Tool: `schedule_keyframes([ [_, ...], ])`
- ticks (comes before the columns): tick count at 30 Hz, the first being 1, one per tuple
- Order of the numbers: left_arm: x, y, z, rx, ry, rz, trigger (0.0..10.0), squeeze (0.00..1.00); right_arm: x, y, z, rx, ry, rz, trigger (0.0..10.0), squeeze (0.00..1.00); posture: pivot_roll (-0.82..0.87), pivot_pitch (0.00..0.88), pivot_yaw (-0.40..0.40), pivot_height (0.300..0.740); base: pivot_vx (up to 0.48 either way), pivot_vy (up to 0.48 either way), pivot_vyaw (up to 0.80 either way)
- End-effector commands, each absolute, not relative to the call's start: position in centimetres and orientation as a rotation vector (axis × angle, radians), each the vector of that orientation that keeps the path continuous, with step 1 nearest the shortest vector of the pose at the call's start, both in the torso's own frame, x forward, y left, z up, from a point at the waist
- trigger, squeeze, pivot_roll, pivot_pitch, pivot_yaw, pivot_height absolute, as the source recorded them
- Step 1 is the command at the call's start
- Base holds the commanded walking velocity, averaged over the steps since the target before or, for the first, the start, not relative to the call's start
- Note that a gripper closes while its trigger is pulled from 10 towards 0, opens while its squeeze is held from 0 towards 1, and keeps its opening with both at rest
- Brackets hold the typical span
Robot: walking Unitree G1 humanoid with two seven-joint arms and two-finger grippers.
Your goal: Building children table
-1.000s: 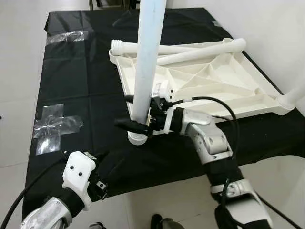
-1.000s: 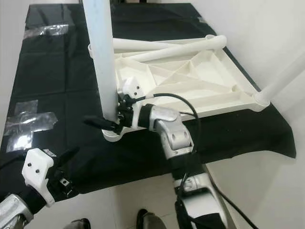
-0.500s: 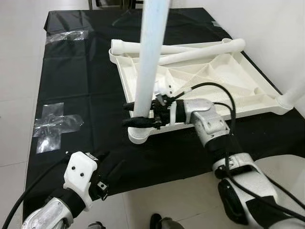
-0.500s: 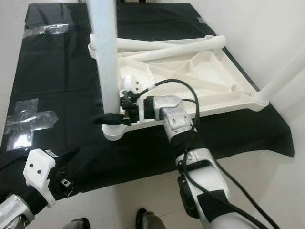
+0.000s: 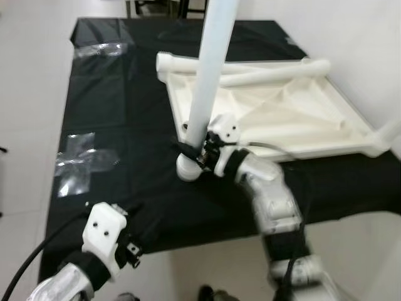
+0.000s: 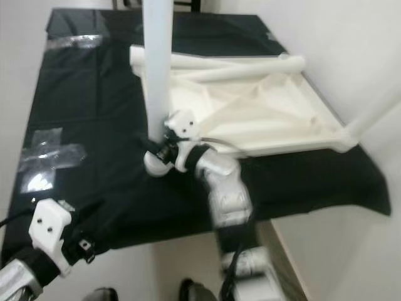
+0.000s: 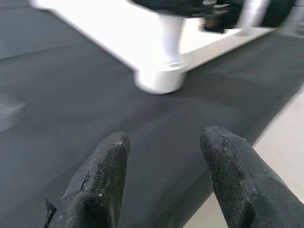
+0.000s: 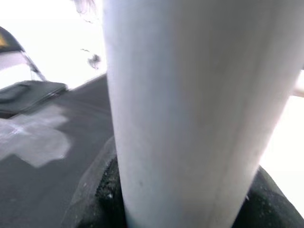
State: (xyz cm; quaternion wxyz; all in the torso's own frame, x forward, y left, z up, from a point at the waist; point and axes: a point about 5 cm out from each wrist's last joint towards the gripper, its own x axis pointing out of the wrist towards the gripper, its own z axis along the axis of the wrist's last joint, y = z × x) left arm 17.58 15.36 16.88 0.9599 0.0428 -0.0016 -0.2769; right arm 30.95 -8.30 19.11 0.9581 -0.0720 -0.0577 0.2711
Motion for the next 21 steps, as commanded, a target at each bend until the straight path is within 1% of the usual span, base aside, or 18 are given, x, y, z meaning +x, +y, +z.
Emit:
schedule_keyframes([
  [1,17.5,15.4,16.2,0.082,0.037,-0.581,10.0,0.0,29.6,-9.1,14.5,-0.218,0.12,0.572,0.0,0.0,0.13,0.259,-0.092,0.74,0.0,0.0,0.0],
  [2,17.7,15.2,16.2,0.074,0.032,-0.591,10.0,0.0,29.5,-7.9,14.8,-0.216,0.098,0.674,0.0,0.0,0.13,0.257,-0.094,0.74,0.0,0.0,0.0],
  [4,17.7,15.2,16.2,0.074,0.032,-0.591,10.0,0.0,29.5,-7.9,14.8,-0.216,0.098,0.674,0.0,0.0,0.13,0.257,-0.094,0.74,0.0,0.0,0.0],
  [6,17.9,15.0,16.3,0.072,0.024,-0.595,10.0,0.0,30.3,-7.3,15.0,-0.219,0.08,0.709,0.0,0.0,0.15,0.247,-0.104,0.74,0.0,0.0,0.0],
  [7,18.0,15.2,16.4,0.077,0.017,-0.579,10.0,0.0,30.5,-7.1,15.0,-0.214,0.084,0.727,3.6,0.0,0.15,0.24,-0.104,0.74,0.0,0.0,0.0],
  [8,18.0,15.2,16.4,0.077,0.017,-0.579,10.0,0.0,30.5,-7.1,15.0,-0.214,0.084,0.727,3.6,0.0,0.15,0.24,-0.104,0.74,0.0,0.0,0.0],
  [9,18.2,15.7,16.6,0.088,0.008,-0.554,10.0,0.0,30.9,-6.8,15.1,-0.202,0.091,0.743,10.0,0.0,0.15,0.234,-0.103,0.74,0.0,0.0,0.0],
  [12,18.5,15.9,16.7,0.092,0.004,-0.548,10.0,0.0,31.0,-6.5,15.6,-0.162,0.068,0.788,10.0,0.0,0.15,0.229,-0.1,0.74,0.0,0.0,0.0],
  [13,18.5,15.8,16.7,0.091,0.002,-0.554,10.0,0.0,30.9,-6.2,15.9,-0.123,0.06,0.853,10.0,1.0,0.15,0.222,-0.096,0.74,0.0,0.0,0.0],
  [14,18.5,15.8,16.7,0.091,0.002,-0.554,10.0,0.0,30.9,-6.2,15.9,-0.123,0.06,0.853,10.0,1.0,0.15,0.222,-0.096,0.74,0.0,0.0,0.0],
  [16,18.6,15.4,16.6,0.086,0.001,-0.573,10.0,0.0,29.8,-5.8,17.7,-0.055,0.01,0.965,10.0,1.0,0.14,0.218,-0.093,0.74,0.0,0.0,0.0],
  [18,18.6,15.4,16.6,0.085,0.001,-0.575,10.0,0.0,29.7,-5.9,18.4,-0.039,-0.018,1.0,10.0,1.0,0.14,0.217,-0.093,0.74,0.0,0.0,0.0],
  [19,18.6,15.4,16.6,0.084,0.0,-0.576,10.0,0.0,30.0,-6.1,19.0,-0.042,-0.047,1.062,10.0,0.76,0.14,0.215,-0.095,0.74,0.0,0.0,0.0],
  [20,18.6,15.4,16.6,0.084,0.0,-0.576,10.0,0.0,30.0,-6.1,19.0,-0.042,-0.047,1.062,10.0,0.76,0.14,0.215,-0.095,0.74,0.0,0.0,0.0],
  [21,18.7,15.3,16.6,0.084,-0.001,-0.577,10.0,0.0,30.1,-6.2,19.3,-0.045,-0.065,1.104,10.0,0.76,0.14,0.215,-0.097,0.74,0.0,0.0,0.0],
])
